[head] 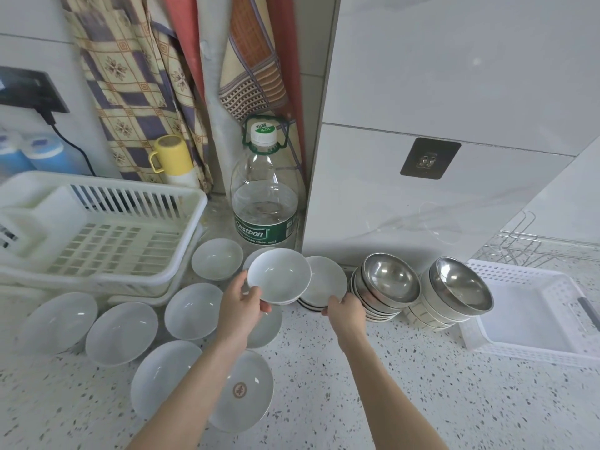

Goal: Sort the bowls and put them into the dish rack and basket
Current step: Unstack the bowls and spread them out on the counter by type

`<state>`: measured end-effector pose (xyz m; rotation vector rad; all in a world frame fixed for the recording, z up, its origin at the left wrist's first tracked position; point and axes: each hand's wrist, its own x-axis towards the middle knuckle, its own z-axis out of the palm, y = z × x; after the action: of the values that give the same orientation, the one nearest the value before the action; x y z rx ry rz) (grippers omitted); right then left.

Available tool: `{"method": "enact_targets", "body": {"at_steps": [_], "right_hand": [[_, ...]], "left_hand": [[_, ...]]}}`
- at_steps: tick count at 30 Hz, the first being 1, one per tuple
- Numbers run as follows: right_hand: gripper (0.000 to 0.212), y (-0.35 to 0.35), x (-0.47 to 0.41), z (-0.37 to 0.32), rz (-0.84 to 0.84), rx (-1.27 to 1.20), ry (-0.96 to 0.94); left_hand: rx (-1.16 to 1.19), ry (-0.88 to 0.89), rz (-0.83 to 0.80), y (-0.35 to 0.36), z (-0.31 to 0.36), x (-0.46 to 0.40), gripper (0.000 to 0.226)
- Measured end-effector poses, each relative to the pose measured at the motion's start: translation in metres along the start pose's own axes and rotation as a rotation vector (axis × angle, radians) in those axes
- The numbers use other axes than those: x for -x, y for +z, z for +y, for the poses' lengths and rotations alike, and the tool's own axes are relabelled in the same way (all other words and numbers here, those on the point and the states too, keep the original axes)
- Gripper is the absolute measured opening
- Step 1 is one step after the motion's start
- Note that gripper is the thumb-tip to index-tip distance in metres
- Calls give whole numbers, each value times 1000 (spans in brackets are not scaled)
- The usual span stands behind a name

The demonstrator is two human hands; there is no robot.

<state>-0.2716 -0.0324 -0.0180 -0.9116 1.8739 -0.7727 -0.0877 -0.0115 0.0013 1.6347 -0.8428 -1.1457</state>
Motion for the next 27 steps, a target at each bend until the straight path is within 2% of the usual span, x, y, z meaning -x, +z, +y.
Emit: {"method": "enact_targets", "body": {"at_steps": [4,8,12,21,27], "right_hand": [[17,4,-1,-2,23,34,-12],[30,8,-5,-3,70,60,-24],[30,14,-3,-2,139,1,-51],[16,6,23,-7,195,-144,-166],[28,-8,60,12,197,-300,-227]], "left_hand": [[11,-10,26,-8,-3,8,39],[22,-13,36,-15,-3,17,41],[33,-36,45,-21,-4,24,39],[94,-73,48,-34,-9,39,38],[130,-93,40,-40,-17,45,38]]}}
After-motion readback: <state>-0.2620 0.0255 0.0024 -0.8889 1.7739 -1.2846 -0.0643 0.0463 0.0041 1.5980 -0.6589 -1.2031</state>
